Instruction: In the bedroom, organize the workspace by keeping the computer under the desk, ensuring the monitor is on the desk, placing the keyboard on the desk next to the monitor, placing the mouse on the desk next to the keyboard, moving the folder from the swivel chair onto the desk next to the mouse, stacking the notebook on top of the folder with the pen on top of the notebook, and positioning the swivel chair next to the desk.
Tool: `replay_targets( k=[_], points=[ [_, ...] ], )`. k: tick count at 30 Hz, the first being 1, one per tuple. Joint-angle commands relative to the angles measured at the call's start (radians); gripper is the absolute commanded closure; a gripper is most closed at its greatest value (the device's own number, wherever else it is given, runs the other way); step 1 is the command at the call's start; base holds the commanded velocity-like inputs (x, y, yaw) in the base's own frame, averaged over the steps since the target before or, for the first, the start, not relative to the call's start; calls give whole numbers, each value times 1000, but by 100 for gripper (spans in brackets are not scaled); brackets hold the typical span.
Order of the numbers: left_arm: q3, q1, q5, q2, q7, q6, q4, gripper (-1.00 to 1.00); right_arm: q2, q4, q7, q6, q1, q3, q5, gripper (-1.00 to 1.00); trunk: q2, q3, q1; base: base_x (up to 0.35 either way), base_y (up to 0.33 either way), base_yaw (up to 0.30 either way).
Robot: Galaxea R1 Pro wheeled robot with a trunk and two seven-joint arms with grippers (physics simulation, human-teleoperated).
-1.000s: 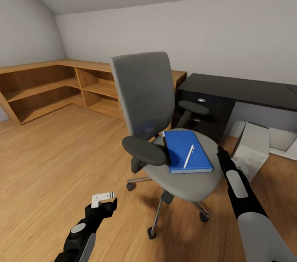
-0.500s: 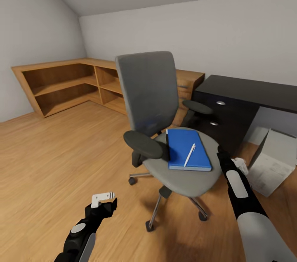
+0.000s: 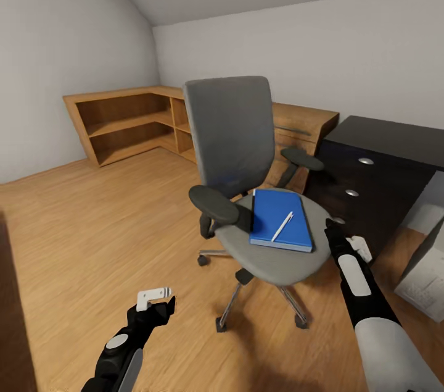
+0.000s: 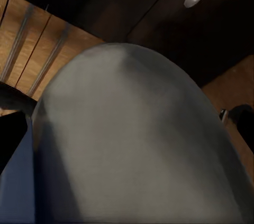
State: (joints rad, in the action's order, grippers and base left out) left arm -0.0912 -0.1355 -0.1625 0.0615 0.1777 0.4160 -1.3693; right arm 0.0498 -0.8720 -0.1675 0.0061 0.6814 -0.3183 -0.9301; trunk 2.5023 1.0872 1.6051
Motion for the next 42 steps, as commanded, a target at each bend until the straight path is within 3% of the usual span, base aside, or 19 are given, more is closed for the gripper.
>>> replay_targets(
  k=[1, 21, 42],
  points=[
    [-2, -1, -11, 0, 9, 3, -1, -100, -1, -1, -1, 0, 0, 4, -23, -100, 0, 1, 0, 0, 0, 273],
    [-2, -1, -11, 0, 8, 3, -1, -100, -1, -2, 0, 0, 0, 4, -22, -100, 0, 1, 0, 0, 0, 259],
    [-2, -1, -9, -2, 8, 3, -1, -100, -1, -2, 0, 0, -1, 4, -22, -100, 0, 1, 0, 0, 0, 8]
  ],
)
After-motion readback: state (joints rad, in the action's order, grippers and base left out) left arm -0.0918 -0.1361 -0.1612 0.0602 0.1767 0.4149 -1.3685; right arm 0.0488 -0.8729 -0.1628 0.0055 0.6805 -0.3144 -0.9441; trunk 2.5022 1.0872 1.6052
